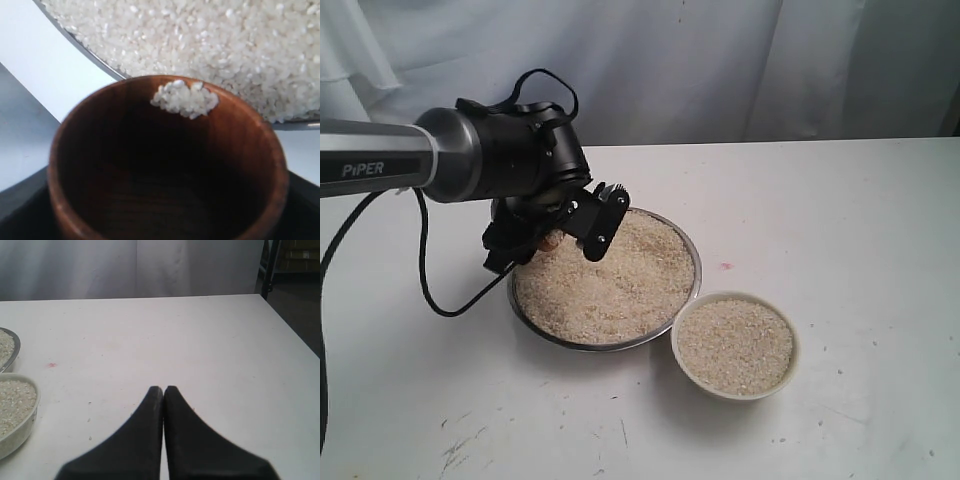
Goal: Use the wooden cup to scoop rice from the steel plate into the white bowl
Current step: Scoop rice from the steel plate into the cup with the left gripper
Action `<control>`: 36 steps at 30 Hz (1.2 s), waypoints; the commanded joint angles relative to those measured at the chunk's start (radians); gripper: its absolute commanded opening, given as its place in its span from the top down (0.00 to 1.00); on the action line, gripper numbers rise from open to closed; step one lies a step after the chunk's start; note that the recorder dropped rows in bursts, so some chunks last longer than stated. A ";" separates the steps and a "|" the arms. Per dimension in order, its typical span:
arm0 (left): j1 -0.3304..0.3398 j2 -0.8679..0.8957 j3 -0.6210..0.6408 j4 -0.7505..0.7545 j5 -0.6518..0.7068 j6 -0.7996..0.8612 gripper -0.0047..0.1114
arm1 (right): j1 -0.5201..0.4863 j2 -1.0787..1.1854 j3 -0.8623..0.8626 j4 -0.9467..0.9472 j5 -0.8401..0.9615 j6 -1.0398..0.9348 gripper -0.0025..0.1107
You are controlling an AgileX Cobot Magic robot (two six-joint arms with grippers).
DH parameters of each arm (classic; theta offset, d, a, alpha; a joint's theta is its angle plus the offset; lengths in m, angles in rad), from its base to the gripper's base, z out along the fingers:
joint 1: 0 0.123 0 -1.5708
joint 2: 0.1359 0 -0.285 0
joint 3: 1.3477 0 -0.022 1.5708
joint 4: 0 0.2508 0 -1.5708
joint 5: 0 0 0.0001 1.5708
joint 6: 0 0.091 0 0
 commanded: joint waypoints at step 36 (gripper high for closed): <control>-0.097 0.091 -0.008 0.079 0.067 -0.055 0.96 | 0.001 0.003 0.004 0.001 -0.004 0.000 0.98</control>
